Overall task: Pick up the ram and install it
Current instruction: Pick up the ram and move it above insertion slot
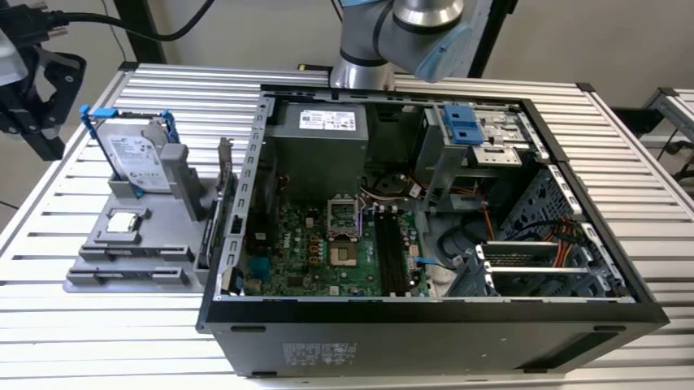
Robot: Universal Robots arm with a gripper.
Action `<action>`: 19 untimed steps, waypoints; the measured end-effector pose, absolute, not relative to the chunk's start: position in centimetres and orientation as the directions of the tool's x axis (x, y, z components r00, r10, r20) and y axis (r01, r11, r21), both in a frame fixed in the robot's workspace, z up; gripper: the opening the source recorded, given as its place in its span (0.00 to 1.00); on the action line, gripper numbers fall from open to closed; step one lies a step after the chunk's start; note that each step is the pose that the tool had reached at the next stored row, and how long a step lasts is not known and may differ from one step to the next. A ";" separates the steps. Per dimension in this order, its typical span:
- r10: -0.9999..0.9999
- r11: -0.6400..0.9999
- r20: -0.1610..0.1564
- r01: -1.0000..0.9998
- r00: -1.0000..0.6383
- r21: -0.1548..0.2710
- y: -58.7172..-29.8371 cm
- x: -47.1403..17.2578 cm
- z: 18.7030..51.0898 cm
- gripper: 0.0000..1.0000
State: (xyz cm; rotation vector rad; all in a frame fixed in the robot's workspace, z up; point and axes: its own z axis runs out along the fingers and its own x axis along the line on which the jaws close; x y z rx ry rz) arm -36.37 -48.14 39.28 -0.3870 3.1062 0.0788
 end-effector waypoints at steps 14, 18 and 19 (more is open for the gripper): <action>-0.439 0.897 -0.017 -0.439 -0.898 0.049 -48.1 -36.4 39.3 0.00; -0.501 0.864 -0.017 -0.501 -0.865 0.049 -48.1 -36.4 39.3 0.00; -0.515 0.855 -0.017 -0.516 -0.857 0.049 -48.1 -36.4 39.3 0.00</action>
